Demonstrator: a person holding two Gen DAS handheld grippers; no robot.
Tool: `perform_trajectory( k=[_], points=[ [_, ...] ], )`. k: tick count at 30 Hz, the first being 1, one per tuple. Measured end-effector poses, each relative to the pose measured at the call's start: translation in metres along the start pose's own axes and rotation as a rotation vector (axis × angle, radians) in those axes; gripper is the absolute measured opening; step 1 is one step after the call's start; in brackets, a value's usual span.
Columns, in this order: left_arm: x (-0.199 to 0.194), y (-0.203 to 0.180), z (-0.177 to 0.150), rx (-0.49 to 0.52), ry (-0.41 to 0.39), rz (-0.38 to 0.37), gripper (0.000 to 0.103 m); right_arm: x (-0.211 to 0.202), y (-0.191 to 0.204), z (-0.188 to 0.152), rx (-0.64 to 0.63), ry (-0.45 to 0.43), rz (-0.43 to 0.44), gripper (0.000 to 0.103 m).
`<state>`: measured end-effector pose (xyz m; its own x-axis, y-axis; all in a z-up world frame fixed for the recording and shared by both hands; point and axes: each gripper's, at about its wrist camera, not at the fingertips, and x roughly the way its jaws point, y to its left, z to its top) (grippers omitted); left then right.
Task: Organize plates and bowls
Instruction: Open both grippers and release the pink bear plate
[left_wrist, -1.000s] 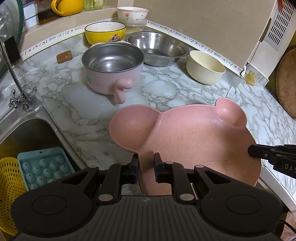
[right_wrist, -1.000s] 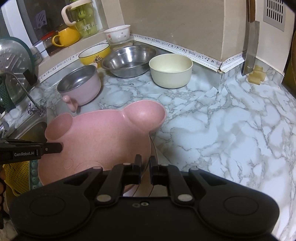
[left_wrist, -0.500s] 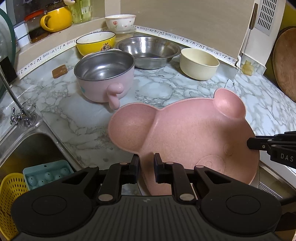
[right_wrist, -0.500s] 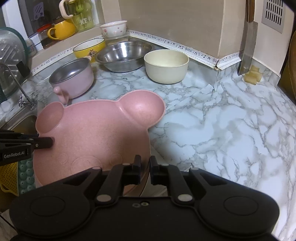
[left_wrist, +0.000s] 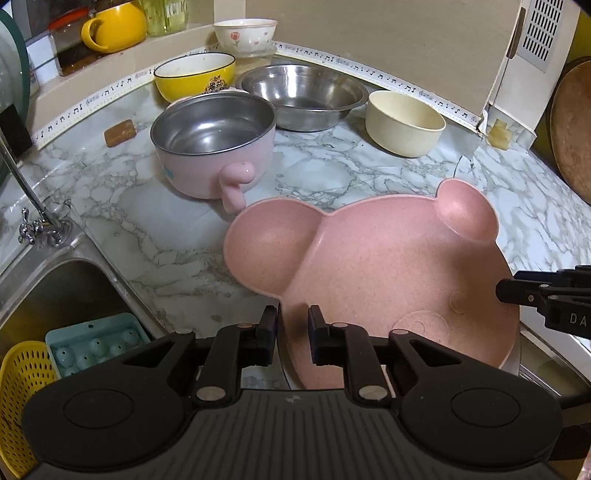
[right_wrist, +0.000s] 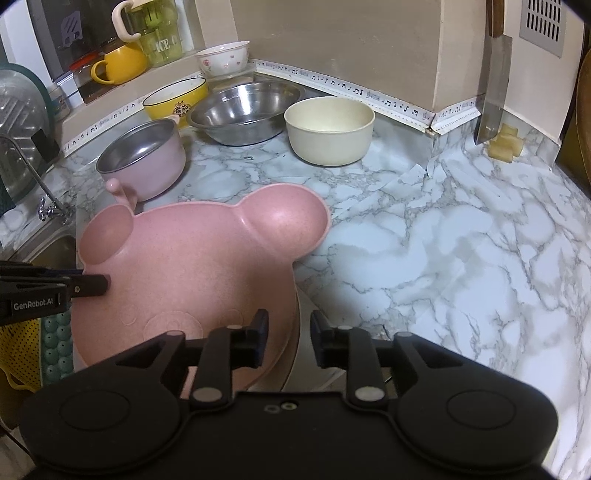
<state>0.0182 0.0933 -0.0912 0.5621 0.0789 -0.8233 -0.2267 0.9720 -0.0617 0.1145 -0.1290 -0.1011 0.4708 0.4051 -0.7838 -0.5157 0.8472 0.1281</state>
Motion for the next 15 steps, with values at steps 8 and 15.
perform_trajectory(
  k=[8, 15],
  points=[
    [-0.014, 0.001, 0.0, -0.005, -0.044, -0.018, 0.053, -0.012, 0.003, 0.003, -0.017, -0.023, 0.031, 0.039],
    [-0.03, -0.002, 0.005, 0.017, -0.071, -0.047, 0.053, -0.03, 0.013, 0.01, -0.036, -0.061, 0.066, 0.067]
  ],
)
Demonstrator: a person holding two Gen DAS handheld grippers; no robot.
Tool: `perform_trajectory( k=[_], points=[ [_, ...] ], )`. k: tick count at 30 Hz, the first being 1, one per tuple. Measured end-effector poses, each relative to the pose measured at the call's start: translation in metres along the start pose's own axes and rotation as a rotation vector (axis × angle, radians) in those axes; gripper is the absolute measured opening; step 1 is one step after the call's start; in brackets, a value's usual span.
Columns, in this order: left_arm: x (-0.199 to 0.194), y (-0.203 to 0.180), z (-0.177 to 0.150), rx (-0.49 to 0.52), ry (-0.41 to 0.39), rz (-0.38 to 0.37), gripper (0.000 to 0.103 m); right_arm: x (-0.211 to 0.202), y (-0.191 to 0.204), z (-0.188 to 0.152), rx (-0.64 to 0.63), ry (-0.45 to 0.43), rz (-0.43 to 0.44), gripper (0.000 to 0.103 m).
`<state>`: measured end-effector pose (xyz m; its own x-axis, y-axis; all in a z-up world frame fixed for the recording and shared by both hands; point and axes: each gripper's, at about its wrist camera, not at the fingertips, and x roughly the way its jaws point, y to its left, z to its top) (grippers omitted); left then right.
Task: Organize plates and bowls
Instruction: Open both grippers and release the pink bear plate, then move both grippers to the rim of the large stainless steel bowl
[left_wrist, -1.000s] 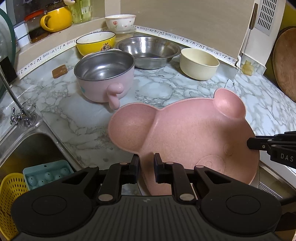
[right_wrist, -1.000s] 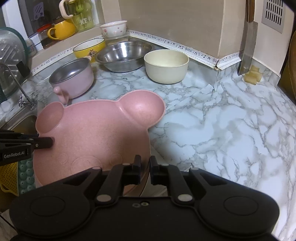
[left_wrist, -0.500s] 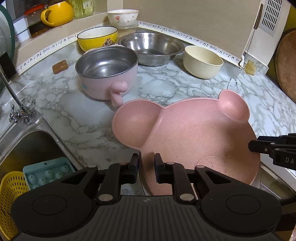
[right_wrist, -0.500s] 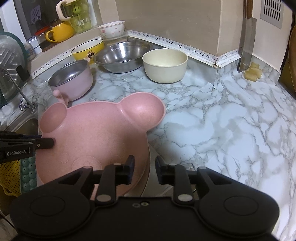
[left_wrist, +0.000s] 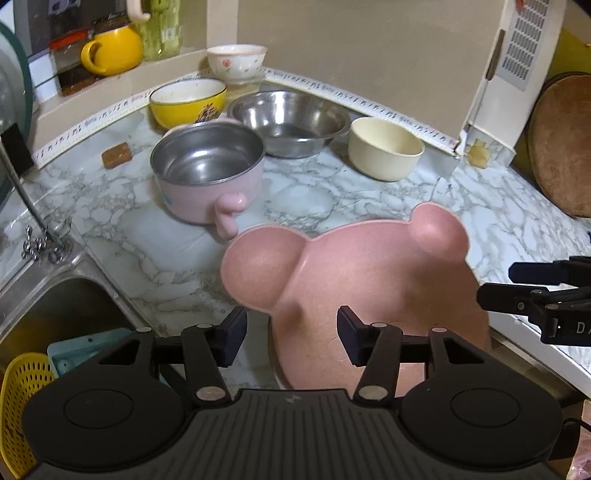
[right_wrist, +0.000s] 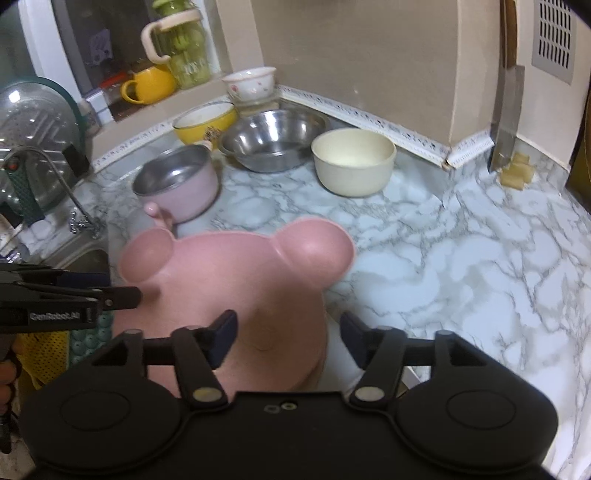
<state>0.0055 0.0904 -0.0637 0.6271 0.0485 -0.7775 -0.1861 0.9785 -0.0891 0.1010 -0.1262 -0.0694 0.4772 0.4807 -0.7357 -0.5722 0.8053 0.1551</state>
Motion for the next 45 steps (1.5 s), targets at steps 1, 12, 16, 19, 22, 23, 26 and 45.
perform_trajectory(
  k=[1, 12, 16, 19, 22, 23, 26, 45],
  points=[
    [-0.003, -0.001, 0.001, 0.007, -0.009, -0.006, 0.054, -0.003, 0.002, 0.002, -0.005, -0.006, 0.006, 0.069],
    [-0.031, -0.007, 0.018, 0.05, -0.118, -0.035, 0.074, -0.026, 0.022, 0.021, -0.057, -0.079, 0.007, 0.097],
    [-0.035, -0.005, 0.03, 0.036, -0.139, -0.046, 0.077, -0.031, 0.026, 0.034, -0.092, -0.106, -0.019, 0.1],
    [-0.033, -0.002, 0.041, 0.018, -0.149, -0.047, 0.077, -0.031, 0.027, 0.046, -0.106, -0.112, -0.028, 0.102],
    [-0.029, 0.0, 0.053, 0.001, -0.157, -0.031, 0.077, -0.028, 0.024, 0.06, -0.115, -0.114, -0.029, 0.102],
    [-0.027, 0.002, 0.057, -0.005, -0.158, -0.027, 0.077, -0.026, 0.023, 0.065, -0.116, -0.114, -0.029, 0.102],
    [-0.021, 0.004, 0.074, -0.014, -0.162, 0.0, 0.077, -0.018, 0.019, 0.081, -0.119, -0.113, -0.025, 0.102],
    [0.06, 0.029, 0.204, -0.073, -0.071, 0.135, 0.077, 0.069, -0.014, 0.189, -0.178, -0.05, -0.037, 0.102]
  ],
)
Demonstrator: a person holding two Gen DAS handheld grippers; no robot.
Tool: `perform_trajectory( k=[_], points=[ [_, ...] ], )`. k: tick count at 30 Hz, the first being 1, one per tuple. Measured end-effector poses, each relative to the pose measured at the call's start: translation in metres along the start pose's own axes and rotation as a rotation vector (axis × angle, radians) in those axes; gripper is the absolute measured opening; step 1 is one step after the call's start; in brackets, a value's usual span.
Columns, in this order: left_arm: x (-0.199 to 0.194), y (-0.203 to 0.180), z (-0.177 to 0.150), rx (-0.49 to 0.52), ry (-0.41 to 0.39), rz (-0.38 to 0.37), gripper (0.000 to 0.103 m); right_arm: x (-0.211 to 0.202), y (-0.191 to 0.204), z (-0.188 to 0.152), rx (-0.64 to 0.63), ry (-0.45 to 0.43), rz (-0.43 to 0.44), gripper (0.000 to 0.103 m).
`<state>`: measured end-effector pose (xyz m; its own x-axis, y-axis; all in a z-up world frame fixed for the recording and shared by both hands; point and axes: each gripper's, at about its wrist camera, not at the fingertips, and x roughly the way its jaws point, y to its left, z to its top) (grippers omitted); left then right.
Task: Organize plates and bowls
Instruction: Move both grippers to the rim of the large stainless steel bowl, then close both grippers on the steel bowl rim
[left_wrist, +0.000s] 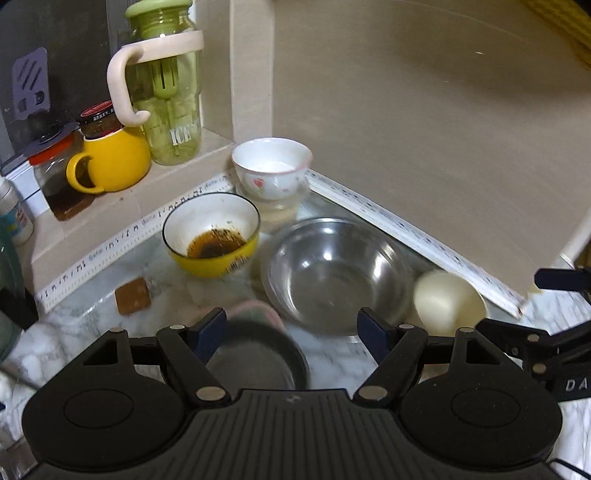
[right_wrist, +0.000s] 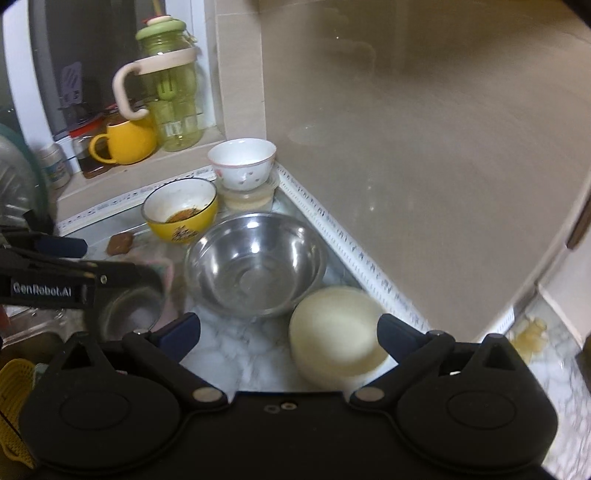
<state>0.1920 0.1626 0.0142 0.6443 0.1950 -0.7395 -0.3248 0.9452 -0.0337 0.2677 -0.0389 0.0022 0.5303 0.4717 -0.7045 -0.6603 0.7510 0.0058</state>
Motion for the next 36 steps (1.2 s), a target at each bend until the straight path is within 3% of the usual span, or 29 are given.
perform_trajectory(
  k=[7, 19, 24, 28, 31, 34, 36],
  points=[
    [0.063, 0.005, 0.037, -0.036, 0.098, 0.032, 0.077, 0.05, -0.015, 0.036, -0.026, 0.025, -0.017, 0.102],
    [0.129, 0.013, 0.052, -0.134, 0.201, 0.019, 0.077, 0.129, -0.027, 0.059, 0.035, 0.168, 0.011, 0.098],
    [0.141, 0.014, 0.051, -0.143, 0.22, 0.031, 0.077, 0.154, -0.029, 0.057, 0.066, 0.22, 0.027, 0.08],
    [0.15, 0.017, 0.048, -0.143, 0.232, 0.043, 0.076, 0.163, -0.028, 0.055, 0.081, 0.236, 0.046, 0.076],
    [0.157, 0.018, 0.046, -0.148, 0.248, 0.038, 0.063, 0.167, -0.029, 0.054, 0.096, 0.238, 0.046, 0.074],
    [0.162, 0.018, 0.043, -0.15, 0.252, 0.038, 0.057, 0.17, -0.031, 0.055, 0.117, 0.243, 0.045, 0.068],
    [0.165, 0.016, 0.042, -0.144, 0.259, 0.037, 0.051, 0.172, -0.032, 0.054, 0.118, 0.248, 0.049, 0.056]
  ],
)
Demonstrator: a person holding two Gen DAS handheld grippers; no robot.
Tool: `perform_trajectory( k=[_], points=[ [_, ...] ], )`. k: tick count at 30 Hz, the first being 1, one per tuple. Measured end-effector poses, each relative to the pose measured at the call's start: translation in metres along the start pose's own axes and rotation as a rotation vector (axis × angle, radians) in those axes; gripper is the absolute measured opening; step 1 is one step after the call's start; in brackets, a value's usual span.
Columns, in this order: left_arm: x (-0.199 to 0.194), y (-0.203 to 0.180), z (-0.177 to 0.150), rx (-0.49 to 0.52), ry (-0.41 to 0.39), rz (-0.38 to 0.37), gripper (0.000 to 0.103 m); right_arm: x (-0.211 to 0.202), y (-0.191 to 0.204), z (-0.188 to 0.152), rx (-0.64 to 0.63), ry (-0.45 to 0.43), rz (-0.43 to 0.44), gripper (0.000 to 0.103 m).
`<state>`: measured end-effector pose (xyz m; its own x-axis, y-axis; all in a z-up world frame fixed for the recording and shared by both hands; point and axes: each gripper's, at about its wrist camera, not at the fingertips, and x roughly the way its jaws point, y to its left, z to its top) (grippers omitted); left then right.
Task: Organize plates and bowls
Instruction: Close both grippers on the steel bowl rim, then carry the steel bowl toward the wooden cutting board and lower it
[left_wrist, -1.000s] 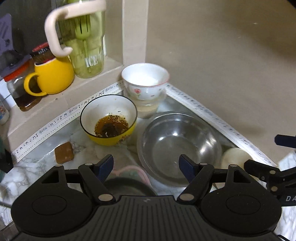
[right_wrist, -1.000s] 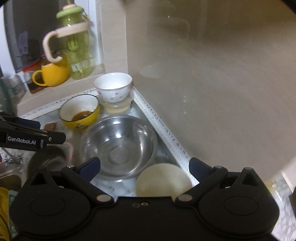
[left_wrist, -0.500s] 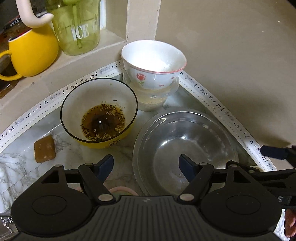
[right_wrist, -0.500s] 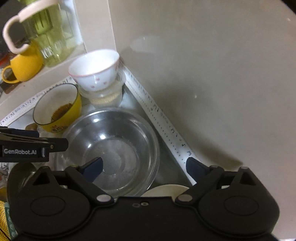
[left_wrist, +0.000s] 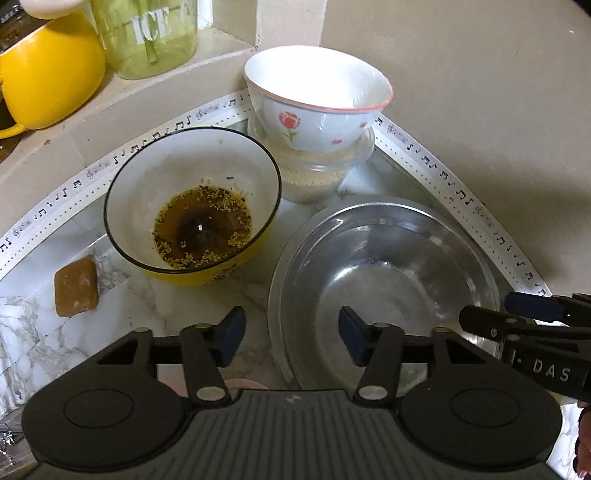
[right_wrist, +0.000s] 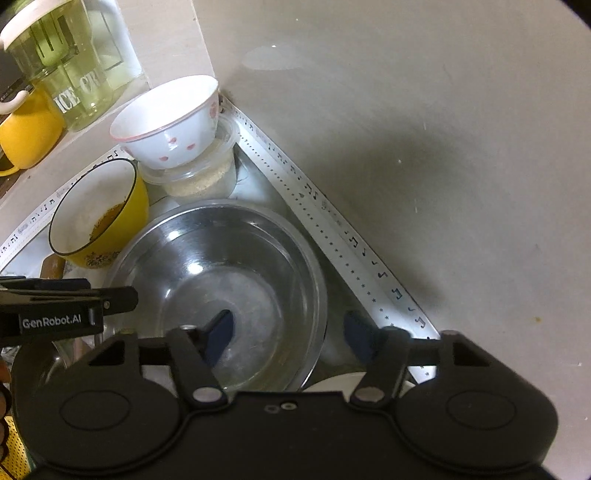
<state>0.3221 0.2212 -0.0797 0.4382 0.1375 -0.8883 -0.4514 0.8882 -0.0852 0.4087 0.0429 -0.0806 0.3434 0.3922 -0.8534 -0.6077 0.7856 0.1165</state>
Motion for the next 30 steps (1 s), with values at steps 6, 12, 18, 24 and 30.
perform_trajectory(
  k=[6, 12, 18, 24, 30],
  points=[
    [0.006, -0.002, 0.001, -0.016, 0.007, 0.004, 0.034, 0.004, -0.004, 0.001, 0.027, 0.003, 0.002, 0.039],
    [0.009, -0.002, 0.001, -0.021, 0.012, 0.038, 0.019, 0.005, -0.009, -0.002, 0.026, 0.003, -0.012, 0.033],
    [0.006, -0.003, 0.002, -0.016, -0.005, 0.055, 0.012, 0.007, -0.01, -0.004, 0.023, 0.0, -0.021, 0.021],
    [0.003, -0.004, -0.001, -0.01, -0.021, 0.072, 0.011, 0.006, -0.009, -0.006, 0.031, -0.007, -0.035, 0.013],
    [-0.01, -0.004, 0.003, -0.016, -0.04, 0.059, 0.011, -0.008, -0.008, -0.003, 0.024, -0.047, -0.047, 0.013]
  ],
)
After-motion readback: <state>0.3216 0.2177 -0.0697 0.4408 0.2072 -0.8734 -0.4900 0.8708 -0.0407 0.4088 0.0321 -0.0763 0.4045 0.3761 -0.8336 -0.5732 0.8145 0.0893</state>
